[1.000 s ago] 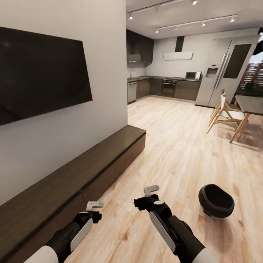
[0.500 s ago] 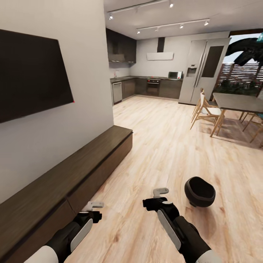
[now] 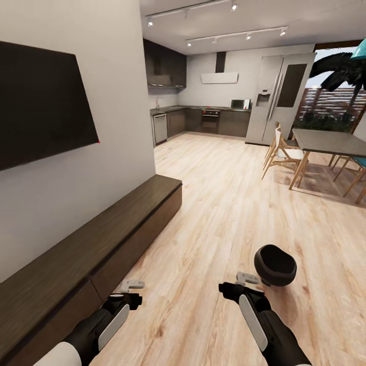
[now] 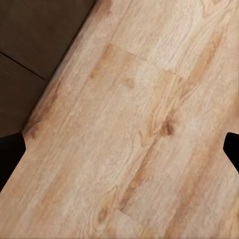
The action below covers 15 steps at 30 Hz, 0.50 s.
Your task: Place each of the two pumpkins and all three candles from the living room inside a cabinet in the living room (use any cabinet), then make sure every cabinet is closed, and position the cauldron so it is next to a table in the living room.
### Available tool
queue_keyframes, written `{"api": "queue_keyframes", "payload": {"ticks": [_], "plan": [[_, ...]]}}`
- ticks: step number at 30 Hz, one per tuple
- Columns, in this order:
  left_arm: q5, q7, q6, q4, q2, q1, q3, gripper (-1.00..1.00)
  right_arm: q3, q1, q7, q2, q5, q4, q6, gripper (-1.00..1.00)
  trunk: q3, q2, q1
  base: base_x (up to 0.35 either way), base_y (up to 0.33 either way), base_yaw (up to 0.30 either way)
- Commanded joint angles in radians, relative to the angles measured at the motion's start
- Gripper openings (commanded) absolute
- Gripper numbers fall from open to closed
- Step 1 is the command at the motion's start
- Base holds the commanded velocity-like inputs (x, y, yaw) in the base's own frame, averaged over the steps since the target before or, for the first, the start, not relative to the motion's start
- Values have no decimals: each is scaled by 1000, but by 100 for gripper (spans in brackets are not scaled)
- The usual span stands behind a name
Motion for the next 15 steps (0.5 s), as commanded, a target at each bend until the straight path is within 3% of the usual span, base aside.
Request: {"api": "queue_keyframes", "payload": {"ticks": [1, 7, 15], "plan": [[10, 12, 2, -2, 1, -1, -7, 100, -2, 0, -11, -1, -10, -1, 1, 100, -1, -1, 0, 79, 0, -2], [10, 18, 0, -2, 1, -1, -7, 100, -5, 2, -7, -9, -10, 0, -1, 100, -1, -1, 0, 199, -46, -48], [10, 19, 0, -2, -1, -1, -7, 100, -2, 2, -3, -12, -7, 8, -2, 100, -1, -1, 0, 299, -121, -248]]}}
